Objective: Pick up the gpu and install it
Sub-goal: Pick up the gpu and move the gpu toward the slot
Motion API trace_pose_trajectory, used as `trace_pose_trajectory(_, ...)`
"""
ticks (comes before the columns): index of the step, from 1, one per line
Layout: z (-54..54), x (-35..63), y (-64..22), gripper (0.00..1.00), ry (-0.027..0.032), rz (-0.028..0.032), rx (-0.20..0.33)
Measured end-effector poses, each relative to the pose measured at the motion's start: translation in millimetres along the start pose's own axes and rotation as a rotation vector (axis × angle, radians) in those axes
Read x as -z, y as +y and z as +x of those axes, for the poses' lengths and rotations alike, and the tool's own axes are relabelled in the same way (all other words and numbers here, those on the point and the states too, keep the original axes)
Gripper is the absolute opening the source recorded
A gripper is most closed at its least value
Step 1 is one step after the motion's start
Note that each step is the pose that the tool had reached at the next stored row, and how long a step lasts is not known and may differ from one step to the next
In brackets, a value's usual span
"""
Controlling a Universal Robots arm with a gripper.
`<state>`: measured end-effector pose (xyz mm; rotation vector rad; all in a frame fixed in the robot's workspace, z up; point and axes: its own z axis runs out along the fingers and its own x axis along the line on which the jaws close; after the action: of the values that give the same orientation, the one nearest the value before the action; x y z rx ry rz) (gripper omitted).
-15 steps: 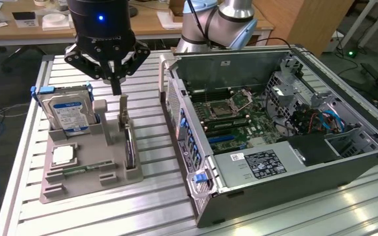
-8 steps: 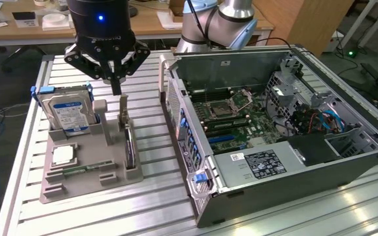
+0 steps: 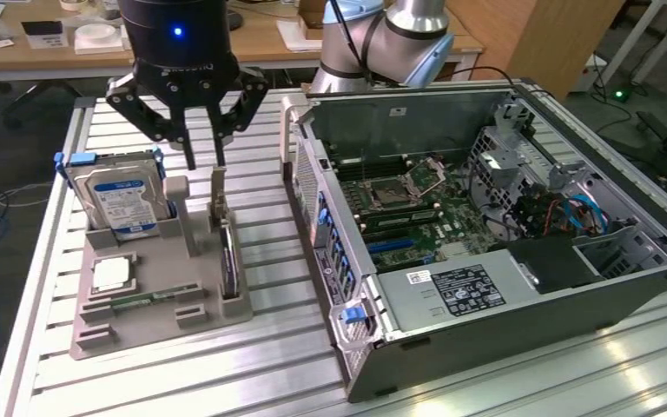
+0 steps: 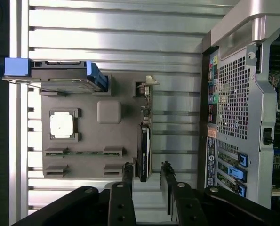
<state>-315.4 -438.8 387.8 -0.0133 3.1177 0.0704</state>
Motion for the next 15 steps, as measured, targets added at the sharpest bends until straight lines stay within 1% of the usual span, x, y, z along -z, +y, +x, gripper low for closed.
trace_pose_trajectory(1, 0.0, 0.0, 0.0, 0.41, 0.0000, 0.0000, 0.000)
trace_pose_trajectory(2, 0.0, 0.0, 0.0, 0.41, 0.0000, 0.0000, 0.000)
trace_pose_trajectory(3, 0.0, 0.0, 0.0, 0.47, 0.0000, 0.0000, 0.000)
trace_pose_trajectory(4, 0.0, 0.0, 0.0, 0.47, 0.0000, 0.0000, 0.000)
trace_pose_trajectory(6, 0.0, 0.0, 0.0, 0.58, 0.0000, 0.0000, 0.000)
trace_pose_trajectory(7, 0.0, -0.1, 0.1, 0.58, 0.0000, 0.0010, 0.000)
trace_pose_trajectory(8, 0.1, -0.3, 0.5, 0.64, 0.0001, 0.0064, 0.000)
trace_pose_trajectory(9, 0.1, -1.0, 1.3, 0.64, 0.0002, 0.0116, 0.000)
trace_pose_trajectory(10, 0.0, -2.0, 2.3, 0.71, 0.0002, 0.0156, 0.000)
trace_pose_trajectory(13, 0.1, -6.4, 7.4, 0.71, 0.0003, 0.0288, 0.001)
trace_pose_trajectory(15, 0.1, -10.0, 7.5, 0.71, 0.0000, 0.0329, 0.001)
